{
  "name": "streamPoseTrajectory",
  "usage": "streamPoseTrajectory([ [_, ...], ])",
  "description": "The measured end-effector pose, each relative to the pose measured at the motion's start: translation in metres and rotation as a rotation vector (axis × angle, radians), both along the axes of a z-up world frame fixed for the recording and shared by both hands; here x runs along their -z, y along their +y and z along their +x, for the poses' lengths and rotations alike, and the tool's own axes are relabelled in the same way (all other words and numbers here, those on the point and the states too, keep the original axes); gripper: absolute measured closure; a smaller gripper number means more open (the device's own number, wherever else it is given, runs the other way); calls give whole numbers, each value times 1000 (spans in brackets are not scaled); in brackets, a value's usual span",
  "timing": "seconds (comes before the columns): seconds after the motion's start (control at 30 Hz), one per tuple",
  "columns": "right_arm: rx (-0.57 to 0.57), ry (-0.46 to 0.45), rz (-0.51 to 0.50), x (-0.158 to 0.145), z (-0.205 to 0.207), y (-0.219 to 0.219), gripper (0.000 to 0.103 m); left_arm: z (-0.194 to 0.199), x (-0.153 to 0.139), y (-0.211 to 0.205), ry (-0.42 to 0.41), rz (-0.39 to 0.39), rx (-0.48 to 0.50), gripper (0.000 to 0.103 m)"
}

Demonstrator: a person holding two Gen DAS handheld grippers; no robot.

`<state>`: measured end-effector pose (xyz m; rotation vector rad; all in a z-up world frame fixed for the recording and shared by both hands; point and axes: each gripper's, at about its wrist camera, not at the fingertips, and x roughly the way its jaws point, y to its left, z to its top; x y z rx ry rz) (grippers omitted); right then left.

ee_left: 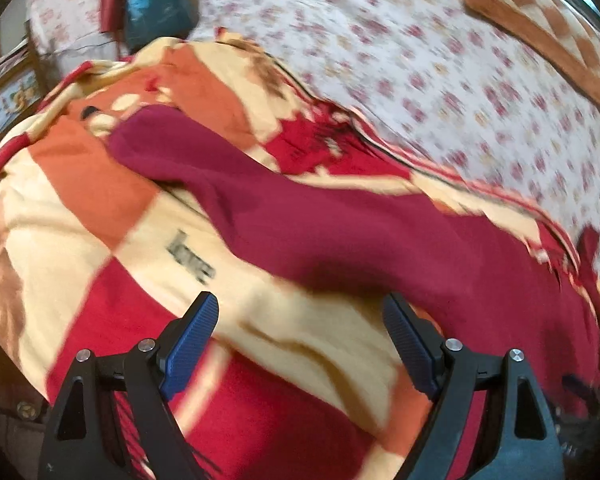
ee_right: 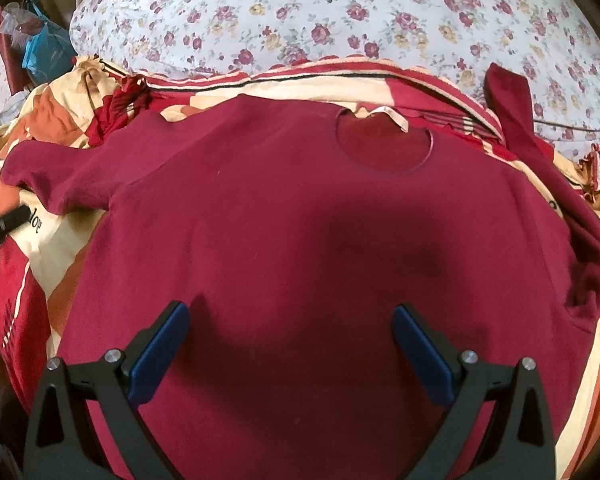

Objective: Fold small clothes
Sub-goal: 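Grasp the sweatshirt sleeve cuff with the left gripper, then carry the sleeve across the sweatshirt body with the left gripper and release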

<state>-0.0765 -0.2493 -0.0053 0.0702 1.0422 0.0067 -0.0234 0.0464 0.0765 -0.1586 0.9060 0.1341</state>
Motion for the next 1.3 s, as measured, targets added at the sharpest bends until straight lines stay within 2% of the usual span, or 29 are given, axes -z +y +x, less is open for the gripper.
streamPoseTrajectory([
  [0.1,-4,3,-2,0,0,2,0,16,-4,27,-10,17,-55,36],
  [0.2,-9,5,-7,1,1,4,0,39,-6,55,11,109,-139,43],
  [0.37,-19,14,-17,2,2,7,0,73,-6,87,12,217,-244,45],
  [0.53,-25,22,-16,2,1,8,0,108,-1,107,19,362,-283,45],
  [0.67,-24,25,-25,3,2,10,0,125,11,112,70,387,-250,65],
  [0.77,-27,25,-32,4,4,11,0,133,18,108,78,428,-220,75],
  [0.9,-27,24,-30,4,4,11,0,134,17,100,65,464,-198,103],
  [1.03,-25,24,-26,4,3,11,0,120,5,86,18,448,-176,103],
  [1.13,-26,21,-18,2,2,11,0,102,-14,70,-38,373,-129,103],
  [1.3,-18,15,5,0,-2,10,0,80,-34,34,-86,255,-9,103],
])
